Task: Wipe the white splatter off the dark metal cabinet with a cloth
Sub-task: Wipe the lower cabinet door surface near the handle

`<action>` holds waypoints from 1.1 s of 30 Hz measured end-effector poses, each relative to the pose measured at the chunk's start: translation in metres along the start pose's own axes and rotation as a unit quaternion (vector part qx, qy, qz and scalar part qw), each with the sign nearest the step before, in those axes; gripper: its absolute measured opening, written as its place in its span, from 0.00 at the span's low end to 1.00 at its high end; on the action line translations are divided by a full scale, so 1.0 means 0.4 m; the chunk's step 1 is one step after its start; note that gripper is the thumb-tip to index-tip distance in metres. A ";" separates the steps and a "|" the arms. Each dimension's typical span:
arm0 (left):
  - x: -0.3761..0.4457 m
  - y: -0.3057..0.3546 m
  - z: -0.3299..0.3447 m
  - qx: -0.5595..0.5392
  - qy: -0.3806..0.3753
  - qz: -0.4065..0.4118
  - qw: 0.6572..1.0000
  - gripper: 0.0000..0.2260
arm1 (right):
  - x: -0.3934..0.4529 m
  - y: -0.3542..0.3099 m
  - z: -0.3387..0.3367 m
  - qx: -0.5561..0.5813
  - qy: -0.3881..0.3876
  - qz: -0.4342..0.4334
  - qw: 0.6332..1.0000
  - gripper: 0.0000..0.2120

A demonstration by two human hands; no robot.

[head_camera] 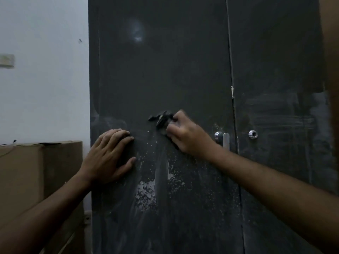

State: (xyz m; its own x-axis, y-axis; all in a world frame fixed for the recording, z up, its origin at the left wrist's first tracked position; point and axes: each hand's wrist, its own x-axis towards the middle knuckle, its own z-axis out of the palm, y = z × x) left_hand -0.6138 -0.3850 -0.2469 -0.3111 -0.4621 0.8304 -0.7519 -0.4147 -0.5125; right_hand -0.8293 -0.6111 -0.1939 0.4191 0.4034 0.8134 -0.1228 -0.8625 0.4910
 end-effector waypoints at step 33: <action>-0.235 -0.052 0.033 -0.037 -0.018 0.125 0.991 0.37 | 0.306 -0.209 0.139 0.081 0.175 0.060 0.979 0.22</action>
State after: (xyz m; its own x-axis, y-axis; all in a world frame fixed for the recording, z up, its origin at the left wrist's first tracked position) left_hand -0.5612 -0.3433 -0.3171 -0.4734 -0.5721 0.6698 -0.6942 -0.2256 -0.6834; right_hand -0.7177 -0.5068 -0.1526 0.0733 0.3519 0.9332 0.0035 -0.9358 0.3526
